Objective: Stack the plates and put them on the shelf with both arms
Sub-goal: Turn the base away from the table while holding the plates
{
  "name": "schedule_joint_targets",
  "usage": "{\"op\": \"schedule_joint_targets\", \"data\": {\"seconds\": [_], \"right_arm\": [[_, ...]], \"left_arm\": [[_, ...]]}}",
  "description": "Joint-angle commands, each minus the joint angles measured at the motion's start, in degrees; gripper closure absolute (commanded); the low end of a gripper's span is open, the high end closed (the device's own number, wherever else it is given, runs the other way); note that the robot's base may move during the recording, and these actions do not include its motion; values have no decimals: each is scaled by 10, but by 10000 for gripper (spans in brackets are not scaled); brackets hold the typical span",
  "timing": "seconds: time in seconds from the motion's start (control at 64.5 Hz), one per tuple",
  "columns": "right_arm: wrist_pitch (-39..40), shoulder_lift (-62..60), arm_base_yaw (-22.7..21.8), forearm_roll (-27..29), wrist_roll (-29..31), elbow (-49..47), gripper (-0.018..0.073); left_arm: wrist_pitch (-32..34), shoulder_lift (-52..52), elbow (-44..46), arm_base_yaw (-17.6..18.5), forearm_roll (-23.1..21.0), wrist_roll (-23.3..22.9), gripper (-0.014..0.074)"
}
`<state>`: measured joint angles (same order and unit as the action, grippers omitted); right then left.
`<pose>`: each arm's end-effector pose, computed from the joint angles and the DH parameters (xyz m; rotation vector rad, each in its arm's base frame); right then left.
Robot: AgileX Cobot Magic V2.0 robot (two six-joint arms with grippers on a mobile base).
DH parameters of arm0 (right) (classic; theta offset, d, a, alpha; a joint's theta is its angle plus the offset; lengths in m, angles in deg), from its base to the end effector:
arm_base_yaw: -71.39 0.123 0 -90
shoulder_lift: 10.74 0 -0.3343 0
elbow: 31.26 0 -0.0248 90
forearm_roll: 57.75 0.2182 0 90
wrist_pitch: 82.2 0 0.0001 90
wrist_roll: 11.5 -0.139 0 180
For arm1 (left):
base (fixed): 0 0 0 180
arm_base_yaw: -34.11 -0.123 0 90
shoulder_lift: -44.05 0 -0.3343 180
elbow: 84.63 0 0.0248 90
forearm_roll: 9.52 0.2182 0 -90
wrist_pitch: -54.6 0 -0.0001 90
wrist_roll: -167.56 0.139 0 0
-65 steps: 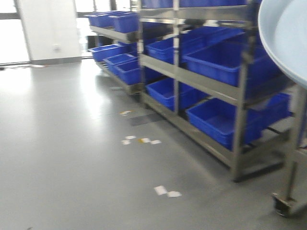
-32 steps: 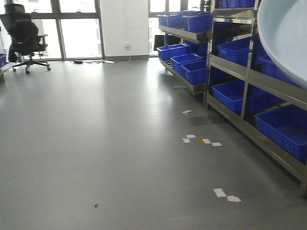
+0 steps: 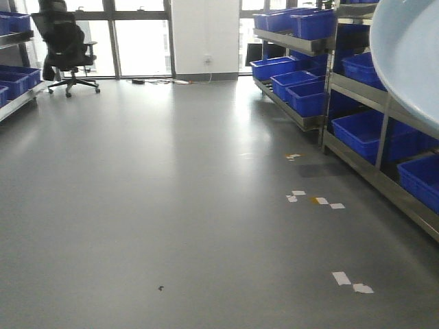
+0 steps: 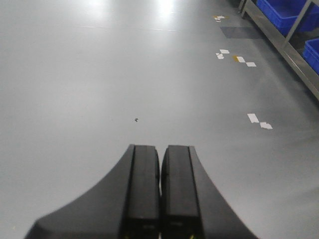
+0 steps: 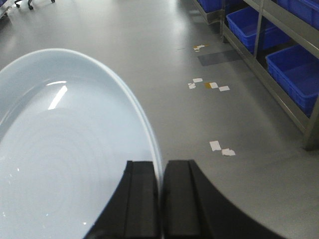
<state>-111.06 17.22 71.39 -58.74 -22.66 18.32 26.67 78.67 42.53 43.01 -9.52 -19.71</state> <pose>0.0457 -0.0012 0.3117 0.1725 1.8506 0.1170 0.0665 -0.0104 0.2877 0.0287 2.0183 -0.1795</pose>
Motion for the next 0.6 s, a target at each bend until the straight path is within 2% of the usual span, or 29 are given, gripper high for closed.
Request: {"op": "schedule_joint_targets", "data": {"seconds": [0.0,0.589], "right_arm": [[58,7,-3,-1,2,-19,536],[53,7,-3,-1,2,-19,536]], "left_arm": [[54,12,18,-1,-4,-5,510],[52,15,16,-1,-4,-5,510]]}}
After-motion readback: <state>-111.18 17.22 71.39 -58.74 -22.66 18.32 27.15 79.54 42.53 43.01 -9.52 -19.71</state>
